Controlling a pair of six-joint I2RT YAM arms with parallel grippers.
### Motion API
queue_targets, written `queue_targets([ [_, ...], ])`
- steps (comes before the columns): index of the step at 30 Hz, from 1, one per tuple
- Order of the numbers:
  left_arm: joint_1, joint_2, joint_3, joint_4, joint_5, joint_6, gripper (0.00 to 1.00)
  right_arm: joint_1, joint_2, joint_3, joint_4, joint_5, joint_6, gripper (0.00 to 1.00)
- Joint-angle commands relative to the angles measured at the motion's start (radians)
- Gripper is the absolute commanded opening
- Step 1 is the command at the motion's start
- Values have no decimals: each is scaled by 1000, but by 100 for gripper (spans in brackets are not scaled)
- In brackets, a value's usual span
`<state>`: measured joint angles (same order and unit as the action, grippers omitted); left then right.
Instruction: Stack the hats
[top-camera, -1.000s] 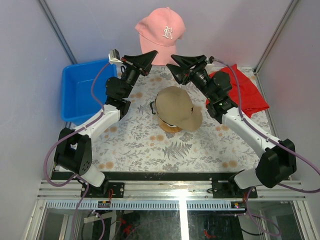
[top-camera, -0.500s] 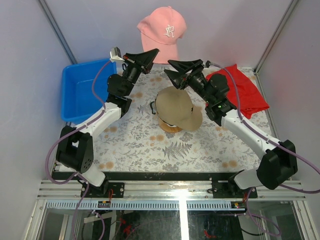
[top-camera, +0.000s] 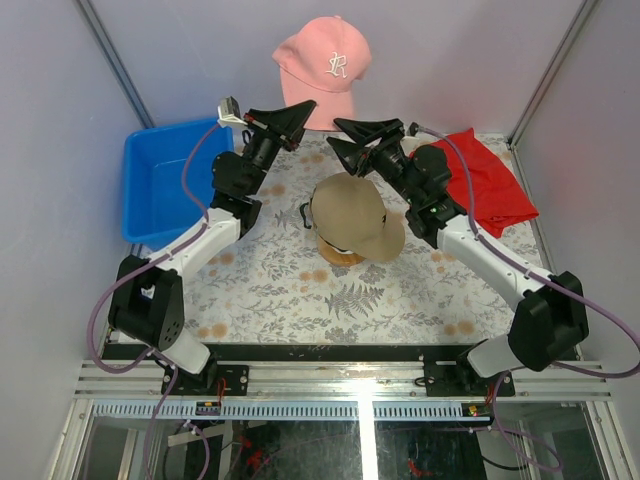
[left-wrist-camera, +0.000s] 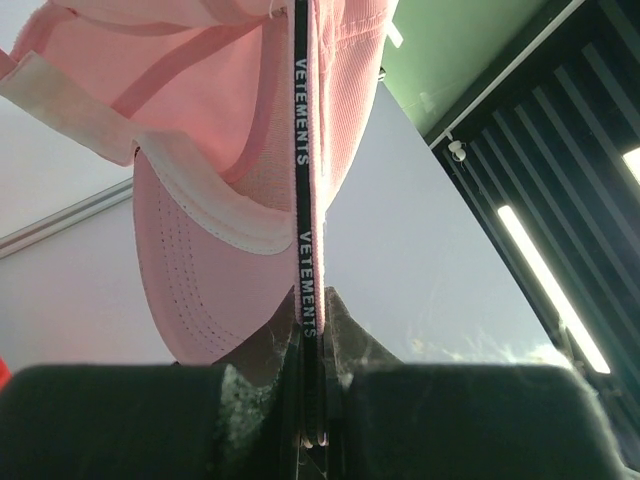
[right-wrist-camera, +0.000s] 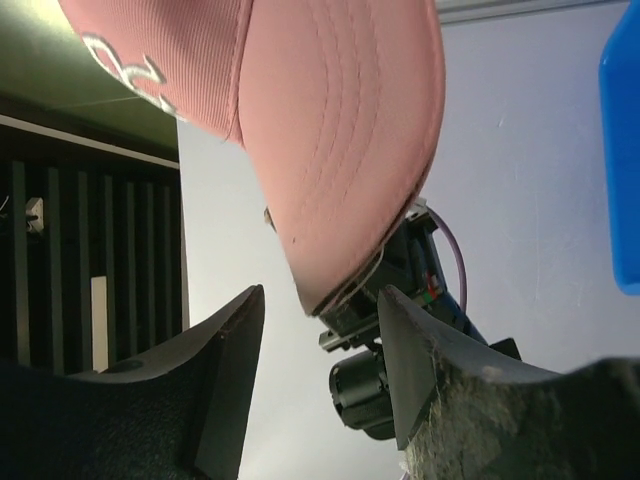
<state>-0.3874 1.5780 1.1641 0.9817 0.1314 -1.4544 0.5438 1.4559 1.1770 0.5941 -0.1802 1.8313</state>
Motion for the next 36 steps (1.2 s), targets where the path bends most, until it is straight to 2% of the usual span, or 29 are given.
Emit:
queue_targets([
  [1, -15, -57, -19, 97, 0, 6, 0, 5, 18, 65, 78, 45, -11, 56],
  [11, -38, -73, -61, 113, -9, 8, 0, 5, 50, 122, 86, 56, -21, 50],
  [18, -51, -67, -76, 114, -23, 15, 0, 7, 44, 131, 83, 56, -13, 39],
  [22, -64, -66, -86, 116, -25, 20, 0, 5, 27, 113, 78, 71, -10, 25],
  [24, -71, -70, -95, 112, -23, 23, 0, 0, 22, 108, 76, 72, -13, 22],
  [32, -113, -93, -144, 83, -9, 42, 0, -69, 6, 108, 48, 52, -38, 21],
  [36, -153, -87, -135, 69, -7, 65, 0, -97, 7, 111, 37, 31, -41, 28],
])
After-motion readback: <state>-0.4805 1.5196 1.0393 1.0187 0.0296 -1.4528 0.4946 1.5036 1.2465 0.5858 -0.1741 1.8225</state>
